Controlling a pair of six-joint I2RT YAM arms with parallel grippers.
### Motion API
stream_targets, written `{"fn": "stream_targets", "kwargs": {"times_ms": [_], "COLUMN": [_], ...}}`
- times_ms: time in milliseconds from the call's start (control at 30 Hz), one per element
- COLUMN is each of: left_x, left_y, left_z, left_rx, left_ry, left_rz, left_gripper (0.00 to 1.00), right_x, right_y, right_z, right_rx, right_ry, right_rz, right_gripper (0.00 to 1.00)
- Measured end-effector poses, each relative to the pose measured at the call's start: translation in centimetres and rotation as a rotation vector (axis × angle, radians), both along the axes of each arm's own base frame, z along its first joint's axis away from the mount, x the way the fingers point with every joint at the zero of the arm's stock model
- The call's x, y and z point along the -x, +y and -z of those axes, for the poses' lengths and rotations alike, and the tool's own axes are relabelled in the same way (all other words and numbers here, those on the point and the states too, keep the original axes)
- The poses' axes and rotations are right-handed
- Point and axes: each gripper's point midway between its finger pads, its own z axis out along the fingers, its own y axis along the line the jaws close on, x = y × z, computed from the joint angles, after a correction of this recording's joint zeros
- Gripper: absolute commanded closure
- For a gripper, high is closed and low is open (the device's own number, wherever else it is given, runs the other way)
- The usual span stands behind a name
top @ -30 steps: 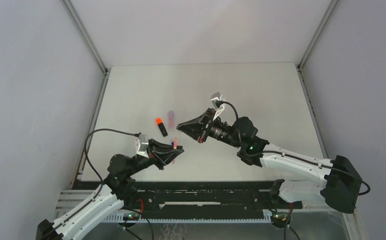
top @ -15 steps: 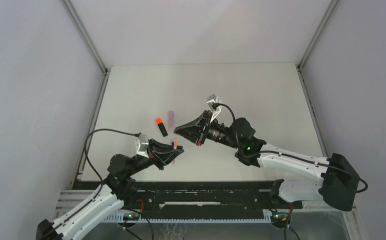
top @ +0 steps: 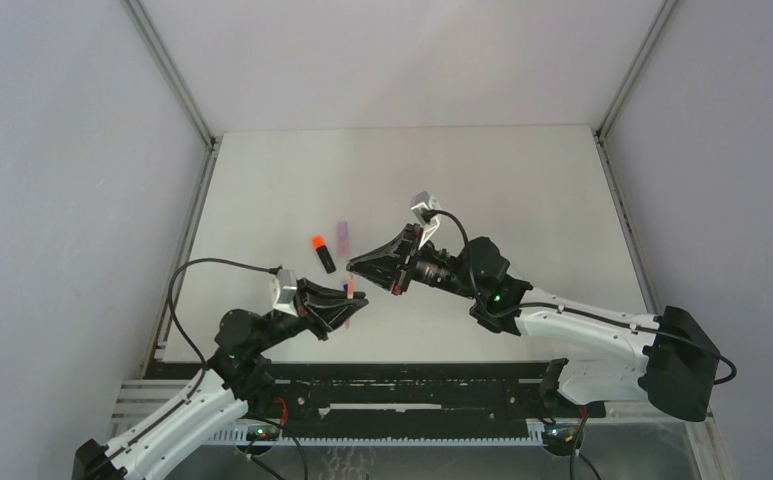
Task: Insert the pens into the pen caps
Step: Insert the pen cap onto the pen.
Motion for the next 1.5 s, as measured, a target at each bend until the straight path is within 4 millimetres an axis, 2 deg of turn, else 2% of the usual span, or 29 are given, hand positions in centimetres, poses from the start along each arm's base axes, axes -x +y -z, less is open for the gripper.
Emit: {"fn": "stream_targets", "kwargs": {"times_ms": [167, 633, 1000, 1200, 1500], "left_x": [0.0, 0.1, 0.2, 0.6, 0.8], "left_y": [0.0, 0.1, 0.4, 0.5, 0.5], "left_z": [0.5, 0.2, -0.2, 0.3, -0.4], "left_rx": [-0.005, 0.002, 0.025, 0.040, 0.076], "left_ry": [0.006, -0.002, -0.008, 0.018, 0.033], "left_rz": [0.000, -0.001, -0.011, -0.001, 0.010], "left_gripper": [1.00, 1.00, 1.00, 1.00, 1.00], "right_x": [0.0, -0.1, 0.6, 0.9, 1.2], "right_y": [0.0, 0.4, 0.6, 0.6, 1.1], "right_z": [0.1, 0.8, 0.8, 1.6, 1.1], "right_rx": [0.003, 0.021, 0.017, 0.012, -0.022], "right_ry": [-0.005, -0.007, -0.024, -0.036, -0.075], "right_rz": [0.000, -0.003, -0.017, -0.010, 0.008], "right_gripper": [1.00, 1.00, 1.00, 1.00, 1.00]}}
